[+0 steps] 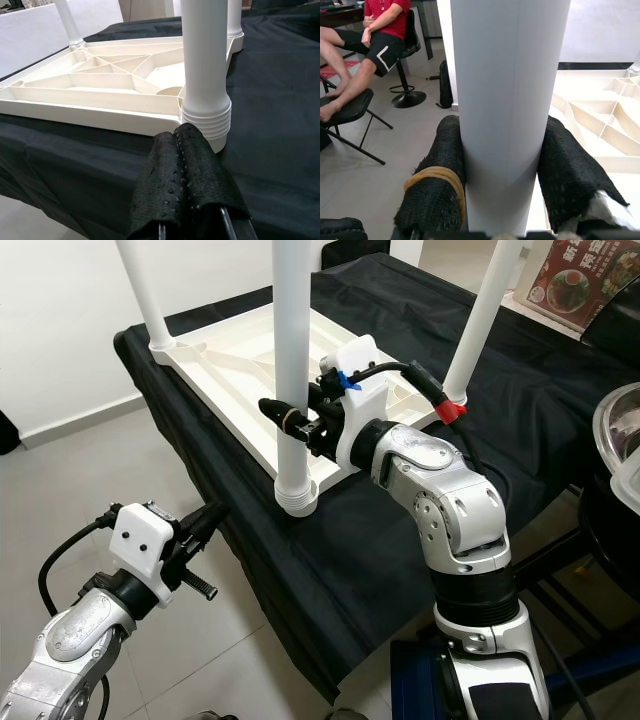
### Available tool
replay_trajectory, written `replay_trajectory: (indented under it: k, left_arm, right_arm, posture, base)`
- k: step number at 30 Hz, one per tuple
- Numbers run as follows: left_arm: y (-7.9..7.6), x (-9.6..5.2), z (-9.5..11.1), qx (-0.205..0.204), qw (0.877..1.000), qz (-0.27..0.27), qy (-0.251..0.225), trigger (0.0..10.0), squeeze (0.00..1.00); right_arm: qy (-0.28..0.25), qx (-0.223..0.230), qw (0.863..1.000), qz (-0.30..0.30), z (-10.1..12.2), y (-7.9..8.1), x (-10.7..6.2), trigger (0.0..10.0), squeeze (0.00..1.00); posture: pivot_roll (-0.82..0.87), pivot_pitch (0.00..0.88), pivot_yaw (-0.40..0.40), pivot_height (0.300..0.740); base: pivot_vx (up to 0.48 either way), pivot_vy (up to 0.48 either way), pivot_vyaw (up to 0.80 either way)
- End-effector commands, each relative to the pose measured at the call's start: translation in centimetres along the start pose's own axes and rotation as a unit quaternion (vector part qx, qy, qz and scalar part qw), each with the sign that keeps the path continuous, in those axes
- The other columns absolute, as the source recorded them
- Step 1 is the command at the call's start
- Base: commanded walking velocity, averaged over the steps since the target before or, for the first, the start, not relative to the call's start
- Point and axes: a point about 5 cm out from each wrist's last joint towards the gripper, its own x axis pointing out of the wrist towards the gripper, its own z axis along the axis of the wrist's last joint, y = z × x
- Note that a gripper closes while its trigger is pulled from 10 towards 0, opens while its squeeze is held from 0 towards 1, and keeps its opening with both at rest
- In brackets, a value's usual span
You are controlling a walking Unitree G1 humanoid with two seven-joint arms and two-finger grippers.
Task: Building children table
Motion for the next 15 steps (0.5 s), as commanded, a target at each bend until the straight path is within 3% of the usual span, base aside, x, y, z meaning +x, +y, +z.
replay_trajectory:
  k: [1,15]
  left_arm:
    - [-0.4,-0.2,0.1,-0.003,1.000,-0.004,0.002,10.0,0.00]
    - [-1.1,-0.7,-0.2,-0.004,1.000,-0.018,0.012,10.0,0.00]
  right_arm:
    - [0.011,0.018,1.000,0.002,-0.9,0.2,0.4,10.0,0.00]
    - [0.014,-0.003,0.999,-0.049,-0.9,-0.9,0.9,10.0,0.00]
  posture:
    - [-0.03,0.166,-0.024,0.740]
    - [-0.03,0.175,-0.023,0.740]
  base:
    - [0.000,0.000,0.00]
    - [0.000,0.000,0.00]
